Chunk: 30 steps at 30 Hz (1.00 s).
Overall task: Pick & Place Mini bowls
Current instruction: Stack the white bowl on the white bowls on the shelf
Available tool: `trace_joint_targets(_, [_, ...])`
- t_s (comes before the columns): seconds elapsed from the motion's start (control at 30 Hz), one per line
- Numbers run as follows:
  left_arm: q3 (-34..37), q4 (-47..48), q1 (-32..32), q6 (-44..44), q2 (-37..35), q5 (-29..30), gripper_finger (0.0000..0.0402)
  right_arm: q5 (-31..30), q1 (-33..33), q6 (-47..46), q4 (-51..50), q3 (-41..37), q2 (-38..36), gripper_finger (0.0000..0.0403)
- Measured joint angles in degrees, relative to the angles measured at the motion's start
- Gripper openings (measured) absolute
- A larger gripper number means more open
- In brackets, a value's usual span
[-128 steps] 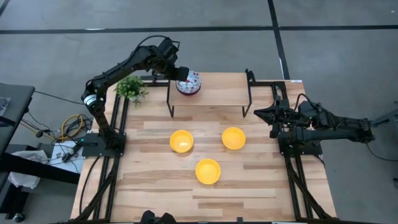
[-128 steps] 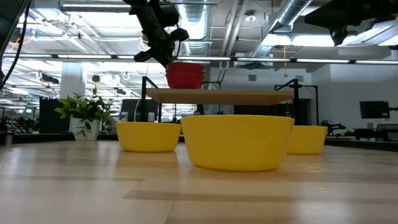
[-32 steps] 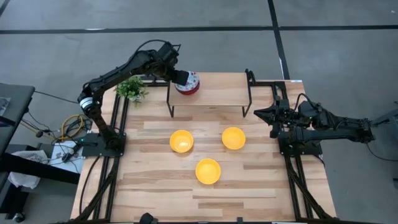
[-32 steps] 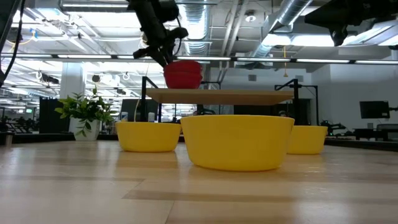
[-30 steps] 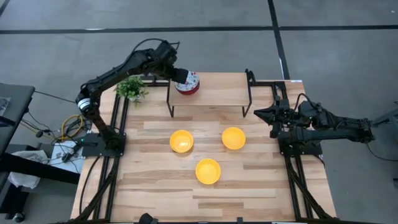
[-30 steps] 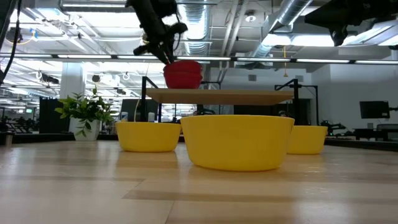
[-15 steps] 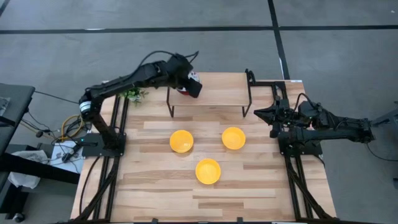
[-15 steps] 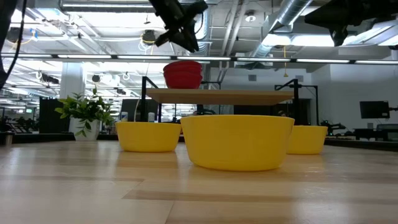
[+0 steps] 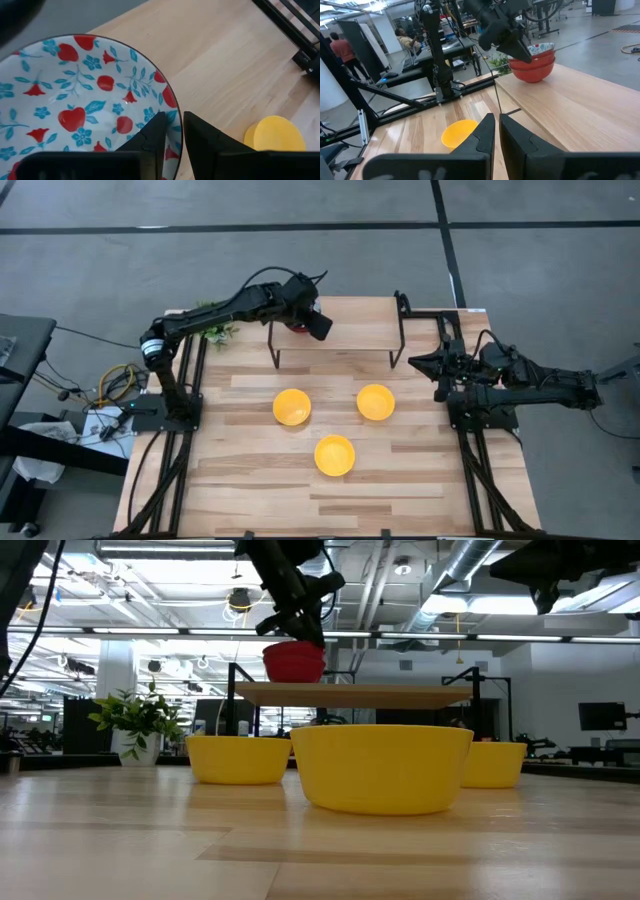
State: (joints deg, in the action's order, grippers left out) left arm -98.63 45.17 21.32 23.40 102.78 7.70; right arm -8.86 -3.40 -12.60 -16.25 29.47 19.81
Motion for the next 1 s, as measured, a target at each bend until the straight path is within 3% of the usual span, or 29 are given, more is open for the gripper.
trace_joint_targets(1.0, [0.0,-1.36,1.95,-0.67,-2.03,1.43,0.0067,0.02,0.02,0.5,-0.01,0.0,0.0,0.0017])
